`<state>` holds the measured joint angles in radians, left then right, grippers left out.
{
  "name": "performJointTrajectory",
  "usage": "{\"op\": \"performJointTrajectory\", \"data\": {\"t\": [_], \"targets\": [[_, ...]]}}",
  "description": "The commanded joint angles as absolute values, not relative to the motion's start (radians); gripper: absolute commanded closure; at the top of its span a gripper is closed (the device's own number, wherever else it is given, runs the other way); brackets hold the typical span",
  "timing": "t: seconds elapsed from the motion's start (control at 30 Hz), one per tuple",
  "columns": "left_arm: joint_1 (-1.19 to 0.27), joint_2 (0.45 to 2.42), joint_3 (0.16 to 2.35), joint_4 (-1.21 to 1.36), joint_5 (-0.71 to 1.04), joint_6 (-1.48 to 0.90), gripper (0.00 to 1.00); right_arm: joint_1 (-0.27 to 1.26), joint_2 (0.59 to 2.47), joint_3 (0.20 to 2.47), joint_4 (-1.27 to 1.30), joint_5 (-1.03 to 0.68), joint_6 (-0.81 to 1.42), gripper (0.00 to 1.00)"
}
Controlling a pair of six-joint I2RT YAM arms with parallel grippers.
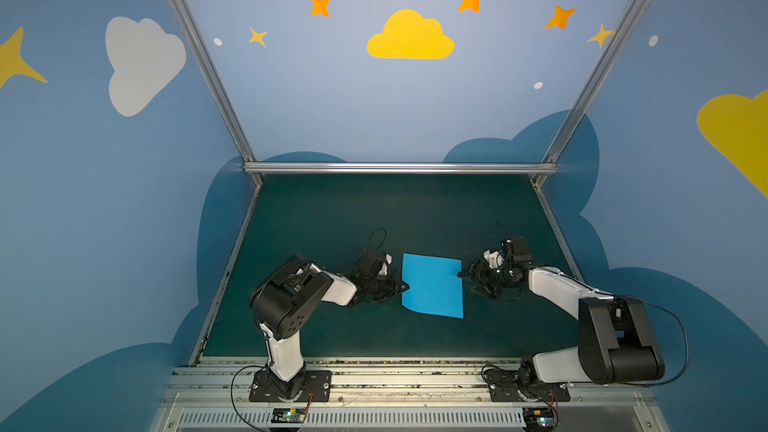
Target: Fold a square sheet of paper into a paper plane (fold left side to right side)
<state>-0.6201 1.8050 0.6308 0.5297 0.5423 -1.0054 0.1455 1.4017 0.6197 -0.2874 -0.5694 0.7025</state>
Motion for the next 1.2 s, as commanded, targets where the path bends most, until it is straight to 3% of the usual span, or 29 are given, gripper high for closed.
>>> {"op": "performJointTrajectory", "data": {"t": [0.0, 0.43, 0.8, 1.17], "targets": [[-0.582, 1.778, 0.589, 0.584, 0.543, -1.156, 0.96, 0.144, 1.377, 0.558, -0.283, -0.593, 0.725, 0.27], [-0.495, 1.778, 0.505, 0.928, 0.642, -1.485, 0.96, 0.237, 1.366, 0.453, -0.023, -0.673, 0.894, 0.24], [-0.491, 1.773, 0.462, 1.061, 0.670, -1.623, 0.96, 0.256, 1.480, 0.444, 0.196, -0.715, 0.996, 0.23], [-0.490, 1.754, 0.434, 0.993, 0.768, -1.540, 0.96, 0.255, 1.649, 0.539, 0.300, -0.745, 1.018, 0.28]]}}
